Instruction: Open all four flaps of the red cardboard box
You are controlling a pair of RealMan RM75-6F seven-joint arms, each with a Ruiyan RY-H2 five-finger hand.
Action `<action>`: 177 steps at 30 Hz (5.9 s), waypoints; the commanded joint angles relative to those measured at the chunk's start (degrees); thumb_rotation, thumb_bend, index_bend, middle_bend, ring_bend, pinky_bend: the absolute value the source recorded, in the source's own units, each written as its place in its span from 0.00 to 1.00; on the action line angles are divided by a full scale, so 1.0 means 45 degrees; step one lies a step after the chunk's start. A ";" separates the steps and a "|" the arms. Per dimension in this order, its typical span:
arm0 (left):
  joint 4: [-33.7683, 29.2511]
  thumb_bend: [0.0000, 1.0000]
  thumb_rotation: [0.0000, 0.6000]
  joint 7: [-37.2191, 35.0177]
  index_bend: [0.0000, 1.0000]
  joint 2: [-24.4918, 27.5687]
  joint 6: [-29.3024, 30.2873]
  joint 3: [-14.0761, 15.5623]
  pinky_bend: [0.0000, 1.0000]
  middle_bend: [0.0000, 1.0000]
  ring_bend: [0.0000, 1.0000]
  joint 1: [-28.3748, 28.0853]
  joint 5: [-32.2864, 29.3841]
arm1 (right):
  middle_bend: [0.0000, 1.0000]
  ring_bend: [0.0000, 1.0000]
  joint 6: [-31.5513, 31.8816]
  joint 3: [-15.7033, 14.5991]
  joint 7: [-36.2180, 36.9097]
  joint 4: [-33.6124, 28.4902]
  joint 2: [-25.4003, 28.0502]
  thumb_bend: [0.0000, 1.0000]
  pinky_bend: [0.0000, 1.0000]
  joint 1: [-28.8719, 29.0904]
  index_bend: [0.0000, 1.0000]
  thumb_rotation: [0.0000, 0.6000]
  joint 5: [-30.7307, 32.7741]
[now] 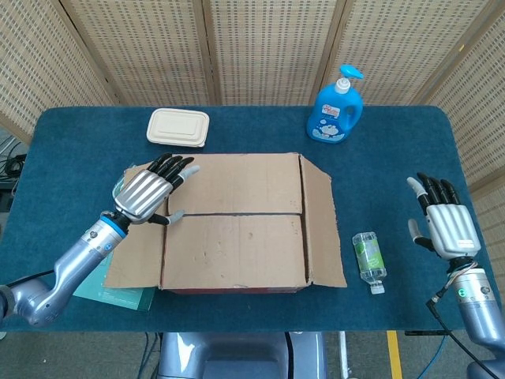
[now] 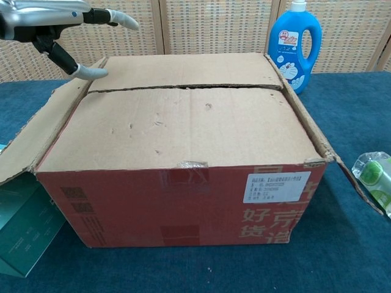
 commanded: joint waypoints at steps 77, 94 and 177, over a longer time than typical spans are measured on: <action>0.4096 0.27 0.90 0.1487 0.00 -0.2185 0.1322 -0.2017 0.00 0.00 0.00 -0.1867 -0.1252 | 0.05 0.00 0.0136 0.0090 0.0701 0.0031 0.0428 0.54 0.03 -0.0468 0.00 1.00 -0.0010; 0.7255 0.27 0.90 0.1814 0.00 -0.3828 0.0347 -0.2211 0.00 0.00 0.00 -0.3007 -0.2083 | 0.05 0.00 0.0006 0.0109 0.0646 -0.0018 0.0469 0.54 0.03 -0.0431 0.00 1.00 0.0107; -0.1291 0.29 0.29 -0.1123 0.37 0.0476 -0.2808 0.0159 0.00 0.00 0.00 -0.1322 -0.2791 | 0.06 0.00 0.0445 -0.0104 0.1447 -0.0069 0.0746 0.54 0.03 -0.1115 0.00 1.00 -0.0198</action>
